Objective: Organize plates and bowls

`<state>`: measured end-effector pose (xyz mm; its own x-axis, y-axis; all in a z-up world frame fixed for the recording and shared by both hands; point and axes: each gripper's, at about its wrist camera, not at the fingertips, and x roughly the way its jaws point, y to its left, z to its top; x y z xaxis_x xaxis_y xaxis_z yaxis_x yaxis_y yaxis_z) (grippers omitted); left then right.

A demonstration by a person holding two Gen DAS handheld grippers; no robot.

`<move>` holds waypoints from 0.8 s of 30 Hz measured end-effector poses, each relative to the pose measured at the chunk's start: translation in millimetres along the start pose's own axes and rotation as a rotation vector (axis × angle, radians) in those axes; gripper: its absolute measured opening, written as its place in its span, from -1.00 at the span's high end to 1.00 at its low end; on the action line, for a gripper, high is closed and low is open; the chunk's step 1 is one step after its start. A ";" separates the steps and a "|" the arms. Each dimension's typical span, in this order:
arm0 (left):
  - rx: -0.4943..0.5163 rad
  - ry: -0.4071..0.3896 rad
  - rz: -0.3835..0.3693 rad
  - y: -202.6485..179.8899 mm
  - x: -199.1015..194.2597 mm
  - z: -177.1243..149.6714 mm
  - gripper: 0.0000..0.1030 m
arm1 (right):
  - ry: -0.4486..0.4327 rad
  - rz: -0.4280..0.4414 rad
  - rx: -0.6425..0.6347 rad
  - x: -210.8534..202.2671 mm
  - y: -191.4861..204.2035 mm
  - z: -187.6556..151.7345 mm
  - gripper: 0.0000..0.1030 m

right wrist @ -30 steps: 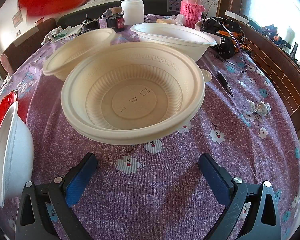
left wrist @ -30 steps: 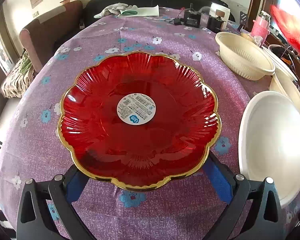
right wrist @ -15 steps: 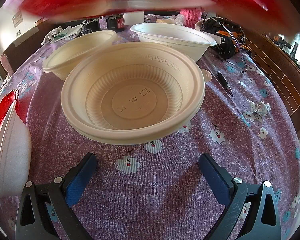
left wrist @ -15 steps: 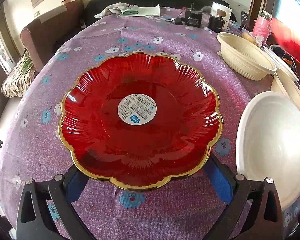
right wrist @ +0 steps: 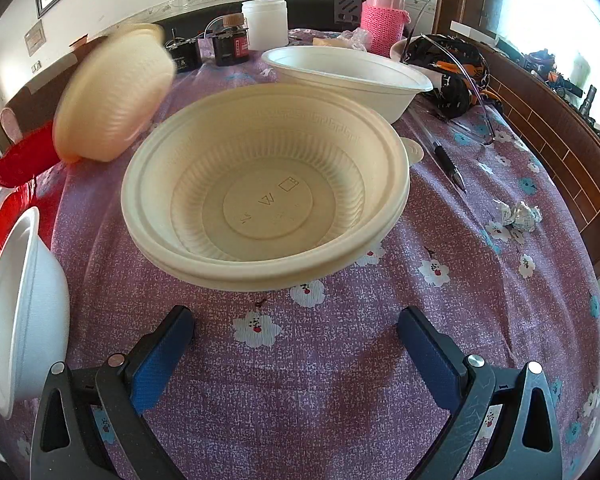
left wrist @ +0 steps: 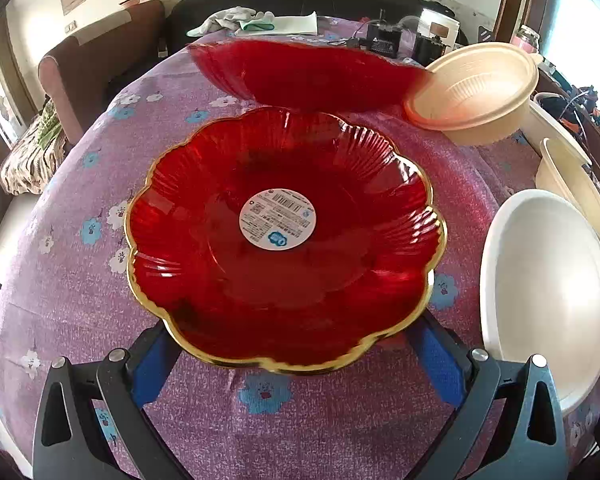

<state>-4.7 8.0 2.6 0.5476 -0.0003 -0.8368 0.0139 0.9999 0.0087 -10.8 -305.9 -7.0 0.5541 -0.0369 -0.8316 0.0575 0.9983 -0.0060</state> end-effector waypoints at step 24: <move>0.048 0.008 -0.060 13.8 -23.6 -18.3 -1.00 | 0.037 0.028 -0.045 -4.7 0.2 -3.1 -0.99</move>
<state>-32.7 22.1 12.4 0.5382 -0.0599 -0.8407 0.0863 0.9961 -0.0157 -15.9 -305.4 -4.8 0.5239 -0.0082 -0.8517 0.0043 1.0000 -0.0069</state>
